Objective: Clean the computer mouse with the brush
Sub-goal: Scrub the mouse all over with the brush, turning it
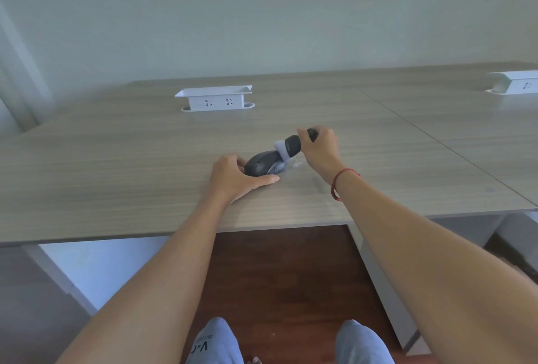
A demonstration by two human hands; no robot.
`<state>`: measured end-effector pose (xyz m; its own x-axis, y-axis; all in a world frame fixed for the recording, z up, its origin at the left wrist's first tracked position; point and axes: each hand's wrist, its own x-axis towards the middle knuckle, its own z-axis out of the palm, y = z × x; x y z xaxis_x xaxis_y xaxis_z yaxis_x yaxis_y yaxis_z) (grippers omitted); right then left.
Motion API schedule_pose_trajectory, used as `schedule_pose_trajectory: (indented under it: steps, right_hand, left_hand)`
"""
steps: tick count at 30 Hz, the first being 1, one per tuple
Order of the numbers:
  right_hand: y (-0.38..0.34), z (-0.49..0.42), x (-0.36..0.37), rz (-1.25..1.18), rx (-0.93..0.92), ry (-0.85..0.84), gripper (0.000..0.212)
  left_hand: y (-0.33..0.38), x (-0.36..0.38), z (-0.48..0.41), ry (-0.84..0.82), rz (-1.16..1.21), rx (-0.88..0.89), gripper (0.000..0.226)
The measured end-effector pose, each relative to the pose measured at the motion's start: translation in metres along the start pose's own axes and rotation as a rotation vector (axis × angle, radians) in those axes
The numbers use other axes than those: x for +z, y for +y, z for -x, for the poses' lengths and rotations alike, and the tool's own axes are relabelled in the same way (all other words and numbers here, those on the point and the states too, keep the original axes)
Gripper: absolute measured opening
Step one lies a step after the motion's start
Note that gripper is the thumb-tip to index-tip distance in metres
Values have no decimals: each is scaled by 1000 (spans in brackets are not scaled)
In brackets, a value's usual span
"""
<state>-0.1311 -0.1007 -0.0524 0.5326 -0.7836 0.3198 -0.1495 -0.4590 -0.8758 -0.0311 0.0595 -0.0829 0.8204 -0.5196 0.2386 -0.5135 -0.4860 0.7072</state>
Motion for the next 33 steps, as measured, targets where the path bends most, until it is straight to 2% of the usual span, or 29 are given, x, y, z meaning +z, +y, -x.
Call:
schedule_pose_trajectory:
  steps: [5, 8, 12, 17, 21, 26, 33]
  right_hand:
    - [-4, 0, -2, -143, 11, -94, 39]
    - [0, 0, -1, -98, 0, -115, 34]
    - [8, -3, -1, -70, 23, -13, 34]
    - [-4, -3, -1, -208, 2, -120, 37]
    - [-8, -2, 1, -233, 9, -147, 43]
    - [-9, -2, 4, -230, 16, -161, 33]
    - [-9, -3, 9, -269, 82, -190, 30]
  left_hand:
    - [4, 1, 3, -19, -63, 58, 88]
    - [3, -4, 5, -78, 28, 175, 75]
    - [0, -5, 5, -87, 83, 241, 51]
    - [5, -2, 5, -31, 36, 288, 29]
    - [6, 1, 3, -35, -60, 343, 28]
    - [5, 3, 1, -7, -164, 409, 26]
    - [3, 5, -2, 23, -181, 412, 28]
